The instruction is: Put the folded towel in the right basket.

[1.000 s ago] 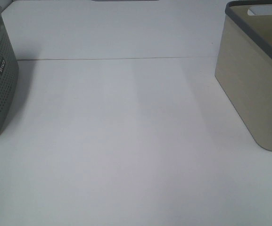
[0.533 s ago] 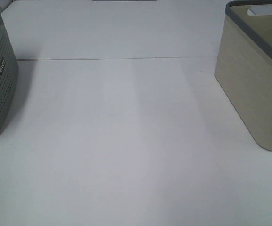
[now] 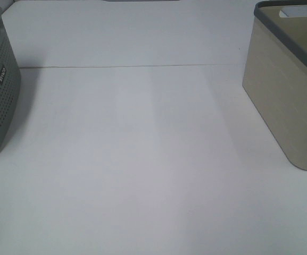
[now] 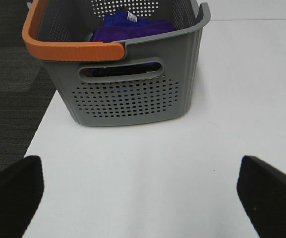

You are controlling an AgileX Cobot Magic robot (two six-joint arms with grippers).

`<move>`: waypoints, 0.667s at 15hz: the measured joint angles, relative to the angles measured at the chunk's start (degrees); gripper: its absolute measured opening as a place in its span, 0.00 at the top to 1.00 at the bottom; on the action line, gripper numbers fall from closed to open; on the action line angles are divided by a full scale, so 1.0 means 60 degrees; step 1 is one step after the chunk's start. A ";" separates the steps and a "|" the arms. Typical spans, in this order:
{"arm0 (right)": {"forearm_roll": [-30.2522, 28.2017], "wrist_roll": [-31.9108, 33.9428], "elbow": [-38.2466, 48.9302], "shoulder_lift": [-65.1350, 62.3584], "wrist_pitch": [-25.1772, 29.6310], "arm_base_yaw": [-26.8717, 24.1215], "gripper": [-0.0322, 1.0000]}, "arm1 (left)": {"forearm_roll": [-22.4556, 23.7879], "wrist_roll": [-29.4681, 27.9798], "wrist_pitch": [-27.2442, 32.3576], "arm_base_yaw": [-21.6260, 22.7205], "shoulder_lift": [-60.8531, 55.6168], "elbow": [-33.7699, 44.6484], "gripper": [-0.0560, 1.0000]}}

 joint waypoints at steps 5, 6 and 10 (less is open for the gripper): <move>0.0573 -0.0201 0.1757 -0.1194 -0.0153 -0.2273 0.02 | 0.0000 0.0000 0.0010 0.0000 0.0000 0.0000 0.01; 0.0840 -0.0325 0.1805 -0.1194 -0.0172 -0.2731 0.02 | 0.0000 0.0000 0.0010 0.0000 0.0000 0.0000 0.01; 0.0993 -0.0439 0.1814 -0.1194 -0.0172 -0.3543 0.03 | 0.0000 0.0000 0.0010 0.0000 0.0000 0.0000 0.01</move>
